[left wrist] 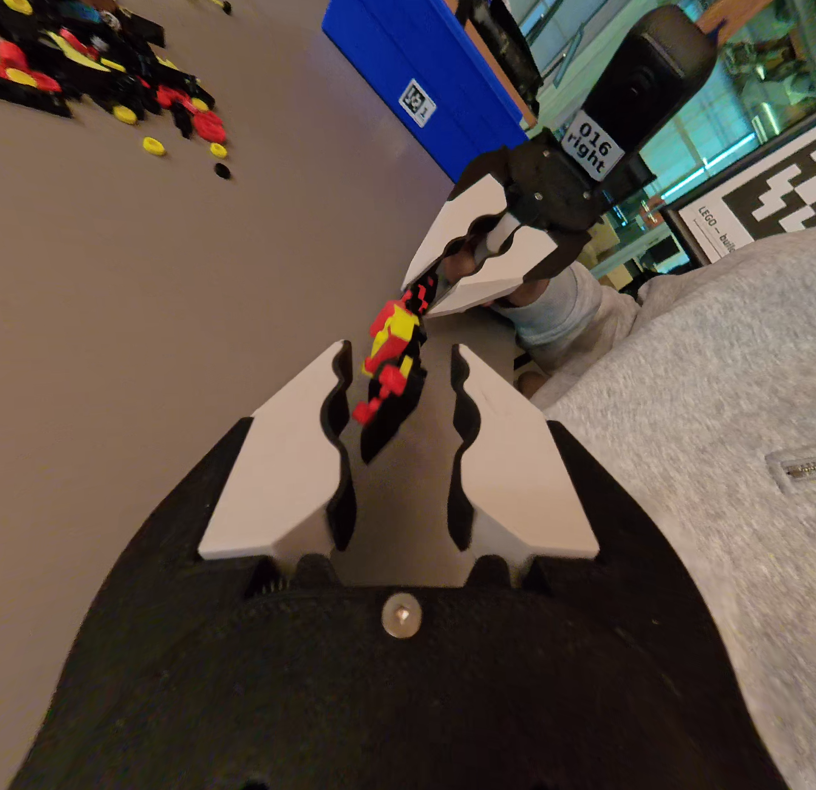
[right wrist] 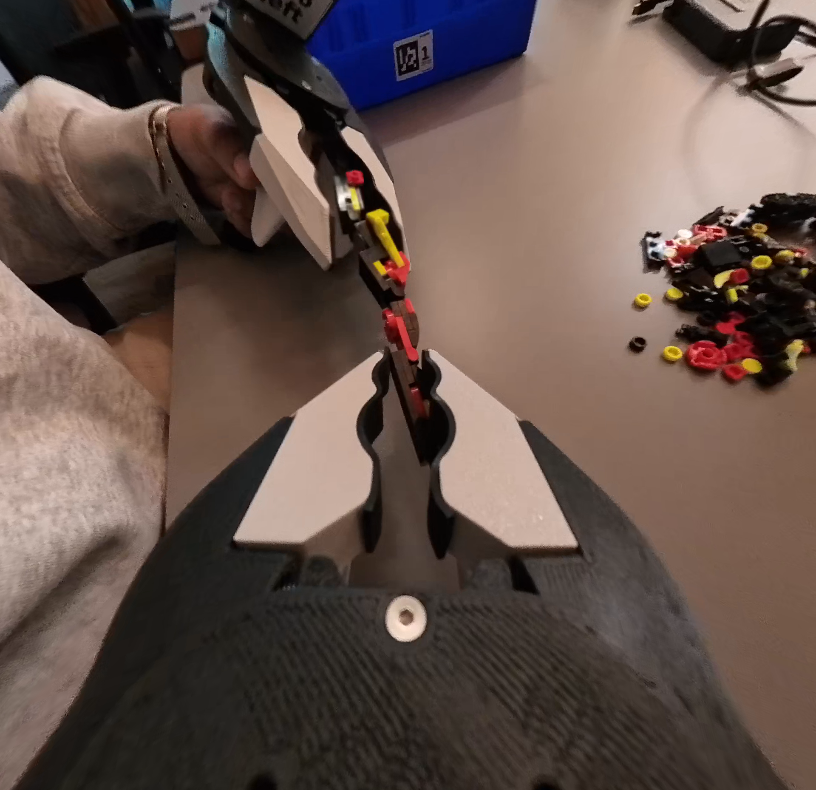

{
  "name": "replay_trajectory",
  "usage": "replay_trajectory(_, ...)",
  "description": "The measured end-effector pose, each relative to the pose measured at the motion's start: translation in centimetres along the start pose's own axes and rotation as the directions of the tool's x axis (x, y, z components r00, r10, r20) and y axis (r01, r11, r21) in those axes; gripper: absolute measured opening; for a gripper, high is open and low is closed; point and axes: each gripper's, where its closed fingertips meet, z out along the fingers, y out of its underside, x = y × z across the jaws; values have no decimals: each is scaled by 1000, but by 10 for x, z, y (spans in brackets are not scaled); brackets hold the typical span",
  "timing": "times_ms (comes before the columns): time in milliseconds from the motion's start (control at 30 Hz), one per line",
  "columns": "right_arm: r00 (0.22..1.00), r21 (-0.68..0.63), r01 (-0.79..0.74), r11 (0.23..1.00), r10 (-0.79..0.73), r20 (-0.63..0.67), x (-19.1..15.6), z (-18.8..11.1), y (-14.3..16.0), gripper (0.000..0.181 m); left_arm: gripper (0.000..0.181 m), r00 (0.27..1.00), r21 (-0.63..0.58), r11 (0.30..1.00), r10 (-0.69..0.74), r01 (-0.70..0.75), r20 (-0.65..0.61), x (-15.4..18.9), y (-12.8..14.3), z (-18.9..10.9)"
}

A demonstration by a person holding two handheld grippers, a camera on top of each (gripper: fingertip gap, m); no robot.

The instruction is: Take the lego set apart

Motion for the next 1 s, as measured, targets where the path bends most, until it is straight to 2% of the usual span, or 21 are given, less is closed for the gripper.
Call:
replay_trajectory(100,995,38,-101,994,100,19,7,-5,-4,10,56,999,30,999,-24,23,28,-6,-4,-1)
replay_trajectory(300,944,97,-323,941,313,105,18,-14,-9,9,54,999,68,997,-44,42,23,-8,-10,-3)
replay_trajectory(467,922,123,-377,918,359,149,20,-18,-12,9,51,998,82,995,-58,56,23,-9,-12,-4)
replay_trajectory(700,929,126,-361,924,344,138,19,-18,-13,9,47,998,109,992,-66,64,14,-9,-16,-6)
replay_trajectory(800,963,146,-269,952,263,58,22,-21,-13,9,44,995,124,989,-91,85,38,-15,-18,-7)
replay_trajectory(867,993,82,-78,994,85,-80,28,-21,-4,9,44,992,151,983,-110,101,55,-19,-21,-9)
replay_trajectory(933,959,-66,143,988,-155,-239,41,-23,12,9,45,988,180,978,-120,101,95,-26,-25,-11)
replay_trajectory(1000,889,-161,297,941,-334,-313,46,-27,16,9,45,985,182,981,-91,63,147,-30,-26,-13)
